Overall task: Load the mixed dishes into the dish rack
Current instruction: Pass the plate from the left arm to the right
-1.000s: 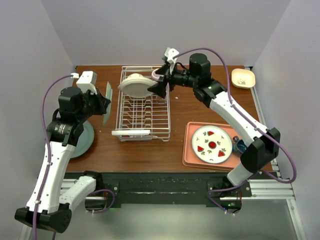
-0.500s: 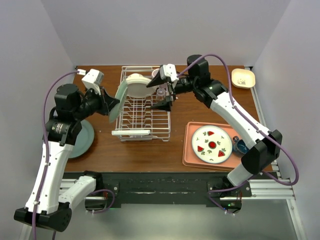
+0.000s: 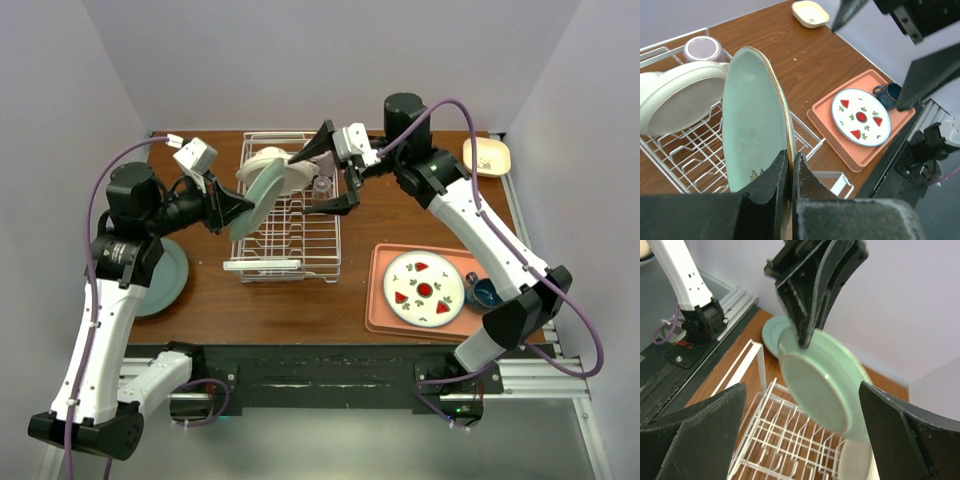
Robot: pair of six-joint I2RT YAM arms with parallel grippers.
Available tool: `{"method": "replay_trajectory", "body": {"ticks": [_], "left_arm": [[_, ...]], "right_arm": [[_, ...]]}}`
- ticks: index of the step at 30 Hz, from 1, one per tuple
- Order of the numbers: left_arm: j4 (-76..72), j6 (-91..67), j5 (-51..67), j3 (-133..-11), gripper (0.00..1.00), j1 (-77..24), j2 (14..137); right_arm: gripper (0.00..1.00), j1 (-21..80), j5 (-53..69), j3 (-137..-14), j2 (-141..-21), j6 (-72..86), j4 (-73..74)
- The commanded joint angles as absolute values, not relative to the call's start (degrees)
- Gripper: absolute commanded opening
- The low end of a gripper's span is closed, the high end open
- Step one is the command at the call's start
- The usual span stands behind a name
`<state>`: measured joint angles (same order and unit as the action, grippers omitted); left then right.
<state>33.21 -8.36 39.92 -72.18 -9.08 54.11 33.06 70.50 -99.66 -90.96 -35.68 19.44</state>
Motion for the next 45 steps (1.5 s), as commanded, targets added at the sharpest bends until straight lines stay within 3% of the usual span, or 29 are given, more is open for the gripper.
{"method": "replay_trajectory", "body": {"ticks": [1, 3, 9, 12, 21, 26, 33, 38, 40, 41, 43, 45], "left_arm": [[20.9, -6.3, 48.1, -72.2, 0.0, -9.2, 52.0], [20.0, -6.4, 48.8, -71.6, 0.0, -9.2, 52.8], [16.9, -5.6, 51.7, -71.2, 0.0, -9.2, 54.3], [15.0, -5.9, 52.6, -70.6, 0.0, -9.2, 54.2], [13.7, -3.5, 55.9, -68.6, 0.0, -9.2, 54.8], [14.8, -0.4, 58.1, -68.8, 0.0, -9.2, 54.5], [16.1, 3.2, 57.9, -70.8, 0.0, -9.2, 55.9], [14.2, 2.0, 57.6, -70.7, 0.0, -9.2, 56.9], [13.5, 1.6, 58.0, -70.8, 0.0, -9.2, 57.2], [12.9, 1.6, 57.9, -70.8, 0.0, -9.2, 57.4], [12.5, 1.5, 57.7, -71.2, 0.0, -9.2, 57.8], [12.4, 1.4, 57.4, -71.5, 0.0, -9.2, 58.5]], "right_arm": [[0.98, 33.2, 74.9, -105.3, -92.5, -36.9, 20.7], [0.98, 33.3, 74.9, -109.0, -94.7, -36.0, 21.8], [0.94, 35.8, 68.4, -133.4, -108.5, -51.6, 55.9], [0.93, 36.3, 65.5, -141.3, -112.8, -54.2, 62.5], [0.95, 37.4, 63.5, -133.0, -109.4, -58.9, 62.4], [0.89, 37.6, 63.4, -134.1, -111.3, -60.6, 65.6], [0.56, 37.6, 63.5, -134.0, -112.4, -59.9, 65.6], [0.4, 37.7, 63.1, -133.0, -112.5, -59.9, 65.0], [0.25, 37.7, 62.9, -133.1, -112.6, -59.9, 64.9], [0.11, 37.7, 62.8, -133.0, -112.6, -59.9, 64.8], [0.0, 37.7, 62.6, -133.0, -112.6, -59.9, 64.8], [0.0, 37.7, 62.5, -132.9, -112.6, -59.9, 64.8]]}}
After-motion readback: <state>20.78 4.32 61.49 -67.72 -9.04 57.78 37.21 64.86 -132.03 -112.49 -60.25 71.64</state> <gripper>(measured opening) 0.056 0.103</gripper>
